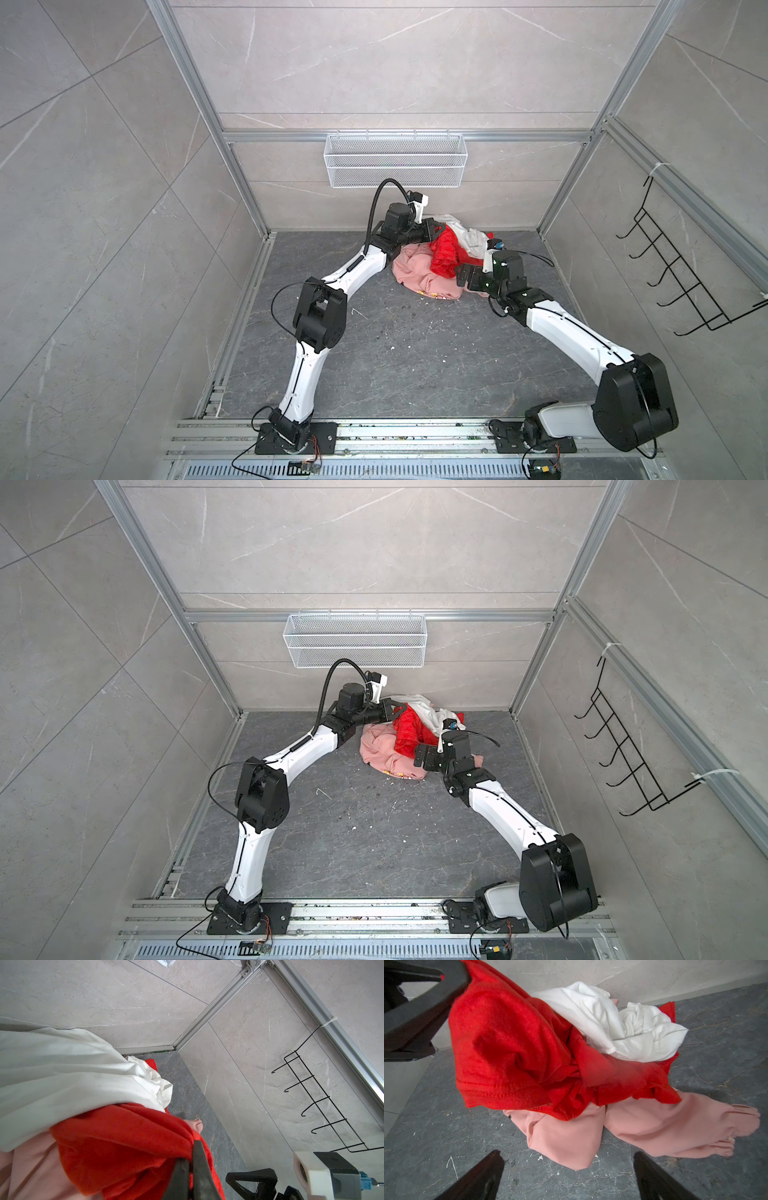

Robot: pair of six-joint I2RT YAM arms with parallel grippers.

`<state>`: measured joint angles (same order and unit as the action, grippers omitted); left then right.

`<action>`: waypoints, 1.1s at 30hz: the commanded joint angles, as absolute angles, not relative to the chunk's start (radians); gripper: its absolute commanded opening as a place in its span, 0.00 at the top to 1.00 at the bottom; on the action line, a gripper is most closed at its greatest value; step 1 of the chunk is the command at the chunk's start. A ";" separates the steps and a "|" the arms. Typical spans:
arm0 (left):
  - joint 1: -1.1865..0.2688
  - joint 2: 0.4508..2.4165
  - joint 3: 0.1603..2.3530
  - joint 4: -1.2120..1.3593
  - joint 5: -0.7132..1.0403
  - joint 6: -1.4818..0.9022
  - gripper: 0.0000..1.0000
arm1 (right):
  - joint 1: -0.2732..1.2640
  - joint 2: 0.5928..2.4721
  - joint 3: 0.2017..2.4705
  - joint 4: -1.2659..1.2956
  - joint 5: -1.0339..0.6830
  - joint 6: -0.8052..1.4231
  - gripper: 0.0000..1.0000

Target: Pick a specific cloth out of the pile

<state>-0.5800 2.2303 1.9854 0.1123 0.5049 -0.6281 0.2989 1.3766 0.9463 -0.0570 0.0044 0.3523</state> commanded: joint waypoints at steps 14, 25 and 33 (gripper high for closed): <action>-0.584 2.204 2.048 0.187 0.543 -0.588 1.00 | 0.305 1.341 0.928 -0.058 0.026 0.365 0.00; -0.588 2.125 2.030 0.188 0.553 -0.577 1.00 | 0.304 1.316 0.925 -0.045 0.036 0.351 0.00; -0.610 2.023 1.972 0.190 0.523 -0.499 1.00 | 0.304 1.287 0.907 -0.014 0.031 0.356 0.00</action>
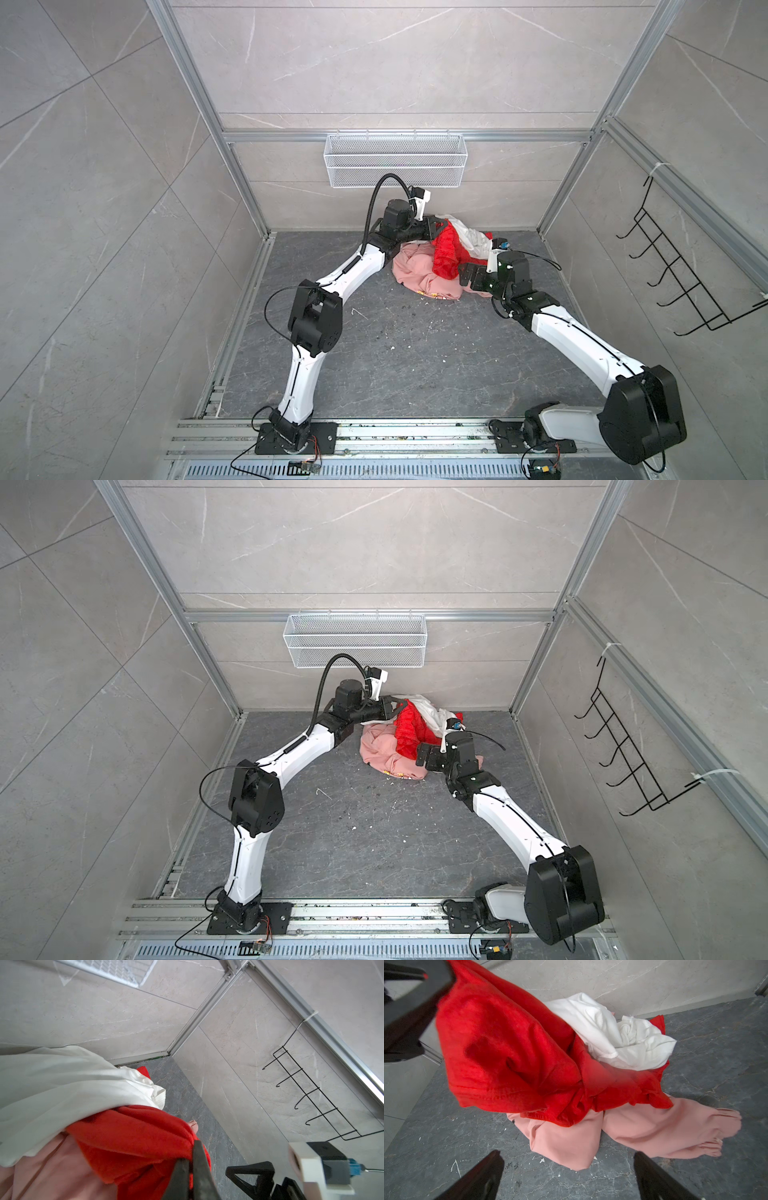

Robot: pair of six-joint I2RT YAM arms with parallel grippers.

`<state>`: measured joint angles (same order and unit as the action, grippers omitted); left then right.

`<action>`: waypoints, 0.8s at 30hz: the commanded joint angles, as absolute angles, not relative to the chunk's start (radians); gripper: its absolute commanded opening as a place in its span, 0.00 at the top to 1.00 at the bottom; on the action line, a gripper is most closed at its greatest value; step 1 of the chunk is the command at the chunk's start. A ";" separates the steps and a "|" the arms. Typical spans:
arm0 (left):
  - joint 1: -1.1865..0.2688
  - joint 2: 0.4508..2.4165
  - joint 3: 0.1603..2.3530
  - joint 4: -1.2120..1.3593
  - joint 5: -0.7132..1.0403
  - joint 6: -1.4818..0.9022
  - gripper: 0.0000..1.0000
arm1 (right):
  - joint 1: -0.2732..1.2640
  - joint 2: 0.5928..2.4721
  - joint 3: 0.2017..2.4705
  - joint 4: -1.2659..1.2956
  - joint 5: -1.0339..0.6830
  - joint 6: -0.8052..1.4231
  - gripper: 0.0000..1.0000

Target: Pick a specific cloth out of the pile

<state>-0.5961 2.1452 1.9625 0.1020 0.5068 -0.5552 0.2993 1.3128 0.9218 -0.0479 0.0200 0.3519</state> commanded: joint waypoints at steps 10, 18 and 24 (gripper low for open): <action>-0.623 1.973 1.945 0.205 0.511 -0.477 1.00 | 0.304 1.239 0.892 -0.015 0.038 0.350 0.00; -0.623 1.945 1.968 0.207 0.503 -0.454 1.00 | 0.304 1.186 0.890 -0.020 0.044 0.332 0.00; -0.623 1.939 1.992 0.207 0.497 -0.441 1.00 | 0.304 1.150 0.901 -0.037 0.049 0.317 0.00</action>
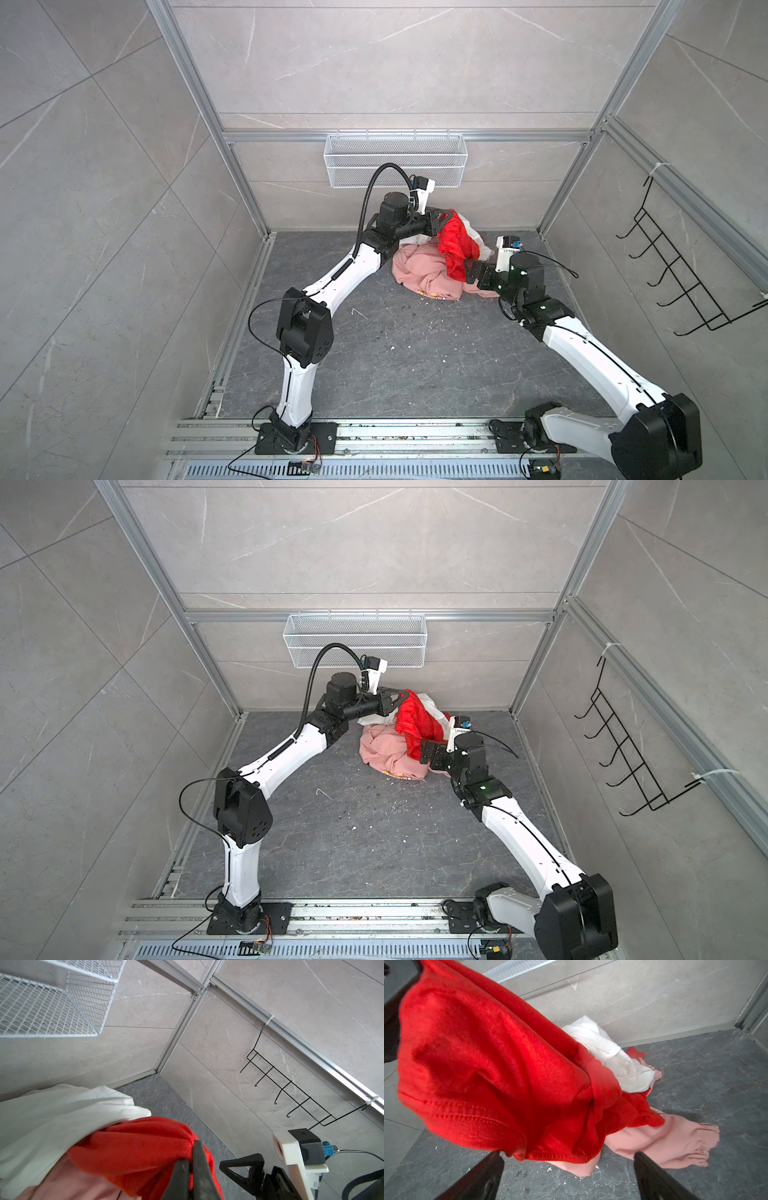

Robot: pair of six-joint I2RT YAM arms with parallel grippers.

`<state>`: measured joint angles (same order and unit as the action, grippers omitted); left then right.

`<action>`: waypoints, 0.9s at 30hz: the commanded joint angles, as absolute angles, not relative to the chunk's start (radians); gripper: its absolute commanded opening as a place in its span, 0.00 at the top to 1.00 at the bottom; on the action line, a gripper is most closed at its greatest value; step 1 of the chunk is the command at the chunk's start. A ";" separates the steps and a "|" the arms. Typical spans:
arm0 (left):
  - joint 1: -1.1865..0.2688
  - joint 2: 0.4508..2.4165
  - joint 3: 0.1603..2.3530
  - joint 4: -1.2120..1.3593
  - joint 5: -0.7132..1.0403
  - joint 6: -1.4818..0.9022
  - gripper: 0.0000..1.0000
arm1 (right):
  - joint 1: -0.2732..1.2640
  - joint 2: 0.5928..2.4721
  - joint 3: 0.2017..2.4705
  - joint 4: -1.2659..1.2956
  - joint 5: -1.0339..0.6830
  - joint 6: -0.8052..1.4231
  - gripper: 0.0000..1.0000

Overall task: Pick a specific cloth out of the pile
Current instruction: 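Raise the red cloth high with the left gripper, pulling it off the pile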

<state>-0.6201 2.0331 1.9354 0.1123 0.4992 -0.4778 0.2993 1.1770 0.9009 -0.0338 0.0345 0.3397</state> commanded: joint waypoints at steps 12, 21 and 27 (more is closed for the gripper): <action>-0.623 1.910 2.057 0.207 0.497 -0.434 1.00 | 0.303 1.100 0.915 -0.052 0.041 0.285 0.00; -0.623 1.911 2.120 0.189 0.486 -0.414 1.00 | 0.305 1.090 0.934 -0.063 0.034 0.282 0.00; -0.623 1.925 2.168 0.172 0.480 -0.408 1.00 | 0.304 1.082 0.950 -0.072 0.035 0.276 0.01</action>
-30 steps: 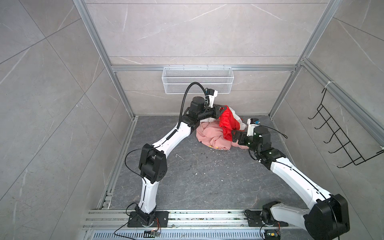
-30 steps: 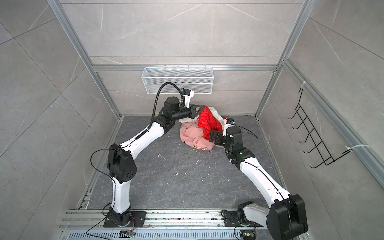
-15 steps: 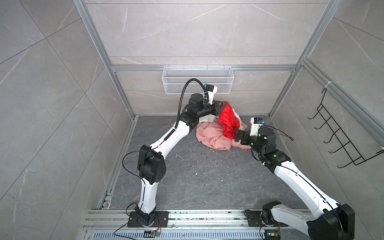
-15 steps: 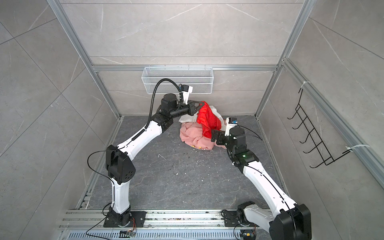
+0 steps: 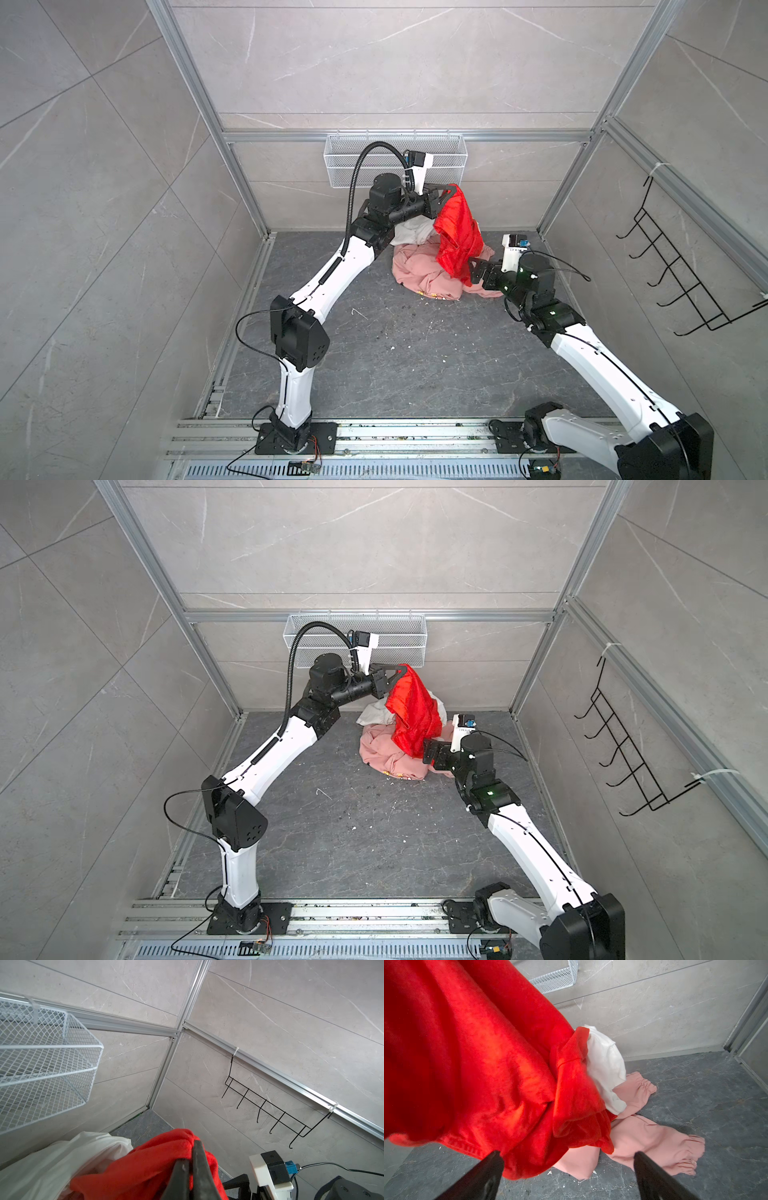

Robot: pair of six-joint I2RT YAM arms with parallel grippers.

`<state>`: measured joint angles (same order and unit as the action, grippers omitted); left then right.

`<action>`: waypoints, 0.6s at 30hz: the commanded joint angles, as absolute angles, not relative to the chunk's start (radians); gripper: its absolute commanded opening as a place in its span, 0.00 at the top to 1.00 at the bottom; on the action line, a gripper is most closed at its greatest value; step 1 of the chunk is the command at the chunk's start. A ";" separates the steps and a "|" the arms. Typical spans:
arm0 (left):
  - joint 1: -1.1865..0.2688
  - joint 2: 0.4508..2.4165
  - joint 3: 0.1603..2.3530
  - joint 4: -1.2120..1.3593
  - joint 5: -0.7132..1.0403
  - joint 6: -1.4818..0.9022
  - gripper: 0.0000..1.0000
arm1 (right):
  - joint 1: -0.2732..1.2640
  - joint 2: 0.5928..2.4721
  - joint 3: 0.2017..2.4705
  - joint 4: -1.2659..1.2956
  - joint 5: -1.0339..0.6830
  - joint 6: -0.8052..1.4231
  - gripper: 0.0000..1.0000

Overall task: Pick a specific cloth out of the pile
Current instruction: 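Raise the red cloth high with the left gripper, pulling it off the pile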

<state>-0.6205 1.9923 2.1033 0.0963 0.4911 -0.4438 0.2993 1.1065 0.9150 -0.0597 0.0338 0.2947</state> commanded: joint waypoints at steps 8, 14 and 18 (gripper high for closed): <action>-0.623 1.943 2.234 0.149 0.477 -0.400 1.00 | 0.305 1.072 0.961 -0.081 0.040 0.270 0.00; -0.624 1.953 2.275 0.140 0.473 -0.391 1.00 | 0.304 1.064 0.967 -0.087 0.043 0.266 0.00; -0.626 1.956 2.298 0.137 0.470 -0.388 1.00 | 0.305 1.054 0.967 -0.090 0.048 0.262 0.00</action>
